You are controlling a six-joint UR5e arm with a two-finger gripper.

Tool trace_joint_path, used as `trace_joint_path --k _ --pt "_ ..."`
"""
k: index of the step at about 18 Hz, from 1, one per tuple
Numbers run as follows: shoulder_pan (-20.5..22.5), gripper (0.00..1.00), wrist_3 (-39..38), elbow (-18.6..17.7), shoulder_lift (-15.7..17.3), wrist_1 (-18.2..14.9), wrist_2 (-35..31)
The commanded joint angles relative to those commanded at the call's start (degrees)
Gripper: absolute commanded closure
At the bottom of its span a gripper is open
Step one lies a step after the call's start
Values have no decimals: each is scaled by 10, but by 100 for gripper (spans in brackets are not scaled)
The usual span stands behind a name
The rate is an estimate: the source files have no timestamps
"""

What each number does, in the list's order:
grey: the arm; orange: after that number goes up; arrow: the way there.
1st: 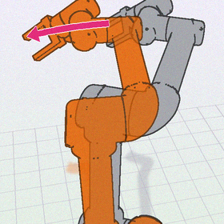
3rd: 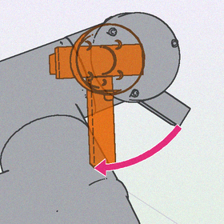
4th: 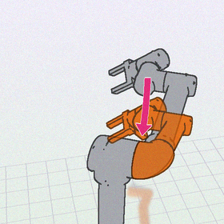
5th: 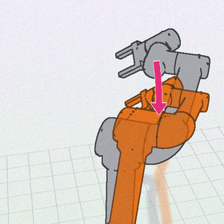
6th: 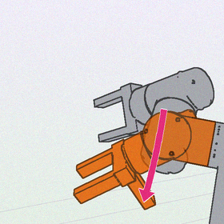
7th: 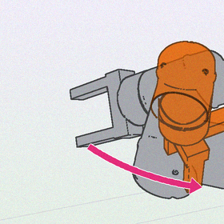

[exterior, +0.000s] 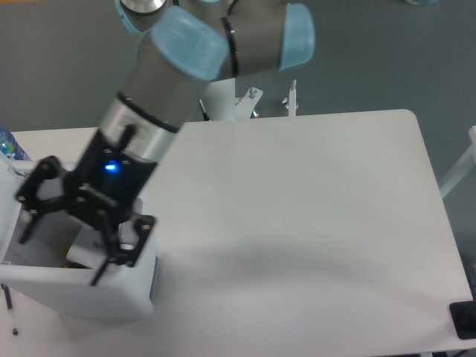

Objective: Place the trash in the trash can

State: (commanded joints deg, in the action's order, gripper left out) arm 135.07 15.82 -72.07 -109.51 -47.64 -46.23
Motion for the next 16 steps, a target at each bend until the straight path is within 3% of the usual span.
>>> trace_joint_path --k 6,16 --pt "74 0 23 -1 4 -3 3" --pt "139 0 50 0 2 -4 0"
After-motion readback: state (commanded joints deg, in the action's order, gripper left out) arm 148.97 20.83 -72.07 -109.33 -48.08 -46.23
